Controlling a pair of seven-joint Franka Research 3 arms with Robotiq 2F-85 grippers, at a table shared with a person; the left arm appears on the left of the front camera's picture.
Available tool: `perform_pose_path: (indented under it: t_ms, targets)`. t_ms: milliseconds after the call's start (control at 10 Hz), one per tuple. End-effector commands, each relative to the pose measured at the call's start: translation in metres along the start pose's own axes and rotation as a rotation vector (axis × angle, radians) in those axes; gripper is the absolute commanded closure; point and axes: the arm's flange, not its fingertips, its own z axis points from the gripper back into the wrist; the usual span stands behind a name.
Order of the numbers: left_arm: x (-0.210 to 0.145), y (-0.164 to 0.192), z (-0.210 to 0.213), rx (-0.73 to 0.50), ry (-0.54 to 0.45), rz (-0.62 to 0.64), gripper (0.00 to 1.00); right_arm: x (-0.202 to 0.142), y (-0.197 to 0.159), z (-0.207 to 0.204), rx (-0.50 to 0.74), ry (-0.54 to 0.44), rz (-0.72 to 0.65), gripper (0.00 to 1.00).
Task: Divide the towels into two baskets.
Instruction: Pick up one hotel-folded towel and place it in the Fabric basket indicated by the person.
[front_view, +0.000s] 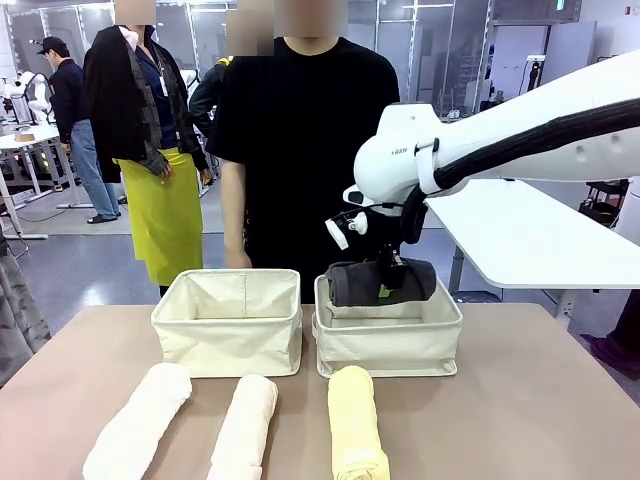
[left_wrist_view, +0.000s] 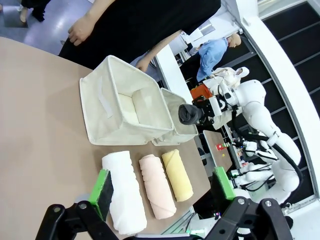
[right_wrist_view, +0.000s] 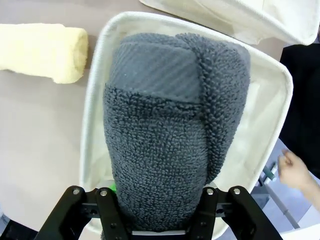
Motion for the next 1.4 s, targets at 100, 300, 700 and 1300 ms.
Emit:
perform_pose_path:
  t_ms: [100,300,700,1300]
  targets:
    - [0.0,-0.001,0.002,-0.005,-0.006,-0.002,0.0,-0.005,-0.045,-0.029,0.023,0.027,-0.01,0.58]
    - [0.0,-0.001,0.002,-0.005,-0.006,-0.002,0.0,-0.013,-0.057,-0.049,0.025,0.051,-0.037,0.58]
    - [0.0,-0.001,0.002,-0.005,-0.006,-0.002,0.0,-0.024,-0.068,-0.063,0.021,0.06,-0.054,0.24]
    - [0.0,-0.001,0.002,-0.005,-0.006,-0.002,0.0,-0.03,-0.06,-0.06,0.024,0.044,-0.089,0.0]
